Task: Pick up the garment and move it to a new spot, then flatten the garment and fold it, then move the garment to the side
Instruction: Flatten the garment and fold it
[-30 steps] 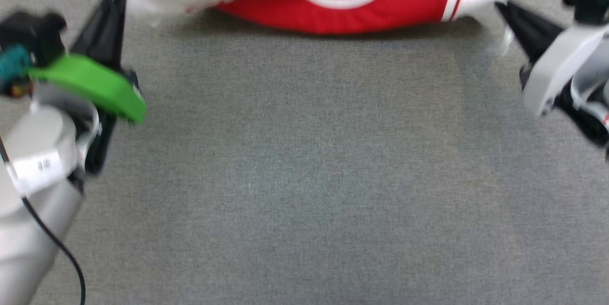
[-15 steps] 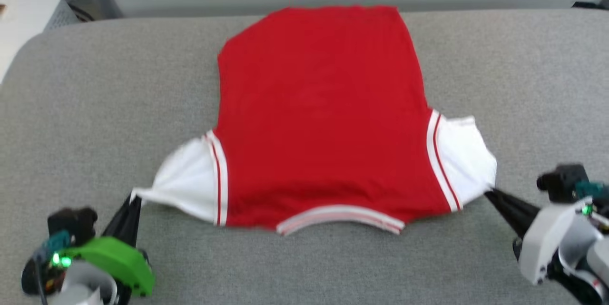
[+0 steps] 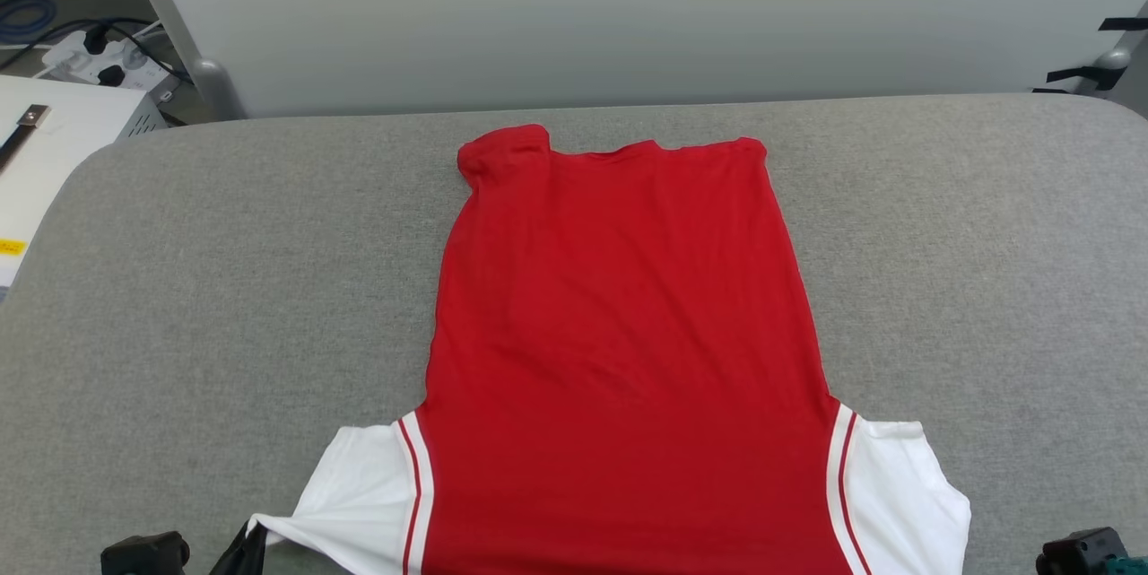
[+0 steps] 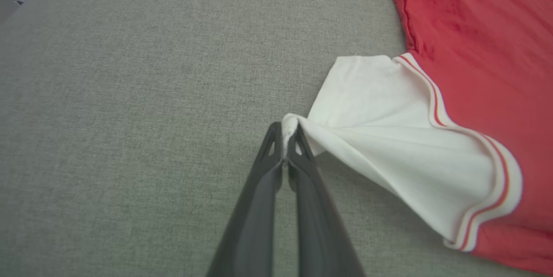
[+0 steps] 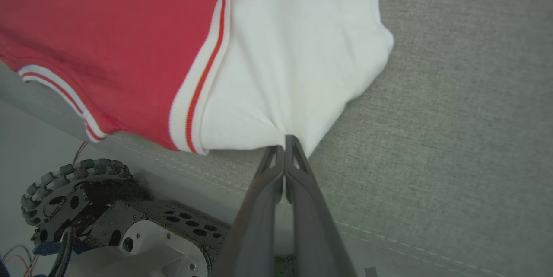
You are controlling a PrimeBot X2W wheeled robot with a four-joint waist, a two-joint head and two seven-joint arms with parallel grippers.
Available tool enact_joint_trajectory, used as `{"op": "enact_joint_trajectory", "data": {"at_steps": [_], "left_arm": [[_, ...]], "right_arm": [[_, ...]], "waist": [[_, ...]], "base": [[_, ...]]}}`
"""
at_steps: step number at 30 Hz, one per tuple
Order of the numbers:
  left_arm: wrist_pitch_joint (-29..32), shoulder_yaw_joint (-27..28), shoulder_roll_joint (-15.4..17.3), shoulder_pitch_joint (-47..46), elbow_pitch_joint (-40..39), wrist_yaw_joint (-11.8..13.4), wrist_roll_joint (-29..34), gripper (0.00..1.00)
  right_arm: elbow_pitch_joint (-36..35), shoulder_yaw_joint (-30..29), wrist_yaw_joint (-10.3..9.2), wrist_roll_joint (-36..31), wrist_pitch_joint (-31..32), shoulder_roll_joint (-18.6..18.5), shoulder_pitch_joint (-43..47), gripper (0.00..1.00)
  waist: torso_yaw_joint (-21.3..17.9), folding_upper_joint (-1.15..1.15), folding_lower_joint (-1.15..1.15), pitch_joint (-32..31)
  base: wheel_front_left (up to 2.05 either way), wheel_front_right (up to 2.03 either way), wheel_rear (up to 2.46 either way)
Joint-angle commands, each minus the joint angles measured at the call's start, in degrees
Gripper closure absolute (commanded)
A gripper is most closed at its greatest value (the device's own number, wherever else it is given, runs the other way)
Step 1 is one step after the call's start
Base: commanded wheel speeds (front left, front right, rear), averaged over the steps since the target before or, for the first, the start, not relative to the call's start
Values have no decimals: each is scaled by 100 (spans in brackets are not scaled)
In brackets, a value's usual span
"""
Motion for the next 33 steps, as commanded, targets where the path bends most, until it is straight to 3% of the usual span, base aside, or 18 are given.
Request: {"op": "enact_joint_trajectory", "data": {"at_steps": [1,3,4,5,12,16,20,26,33], "left_arm": [[-33,50,13,75,13,47,0,100],[-33,39,-15,80,10,42,11,100],[-34,45,-30,69,7,38,16,100],[-34,40,-35,49,1,36,38,100],[-34,43,-115,-202,-206,40,274,100],[-34,39,-182,-407,-408,62,482,100],[-34,60,-267,-675,-630,95,713,100],[-34,114,-554,-1129,-965,94,1109,100],[-34,162,-1050,-1575,-1125,-78,1557,100]], "right_arm": [[-51,-172,-6,-77,60,18,131,100],[-184,-455,-6,-203,117,150,242,100],[-253,-626,-6,-272,147,245,273,69],[-334,-789,-6,-346,185,333,289,0],[-1317,-1944,-6,-684,401,758,7,0],[-1855,-2685,-6,-912,591,873,-737,0],[-1952,-3097,-6,-910,1046,922,-1807,0],[-1349,-2984,-6,-842,2248,688,-3683,0],[-80,-2236,-6,-906,4098,391,-5558,0]], "waist": [[-7,0,1,-1],[-15,0,1,2],[-12,0,1,0],[-3,0,1,0],[129,0,1,112],[276,0,1,288],[511,0,1,612],[977,0,1,1327],[1492,0,1,2125]], "base": [[0,0,0],[0,0,0],[0,0,0],[0,0,0],[0,0,0],[0,0,0],[0,0,0],[0,0,0],[0,0,0]]}}
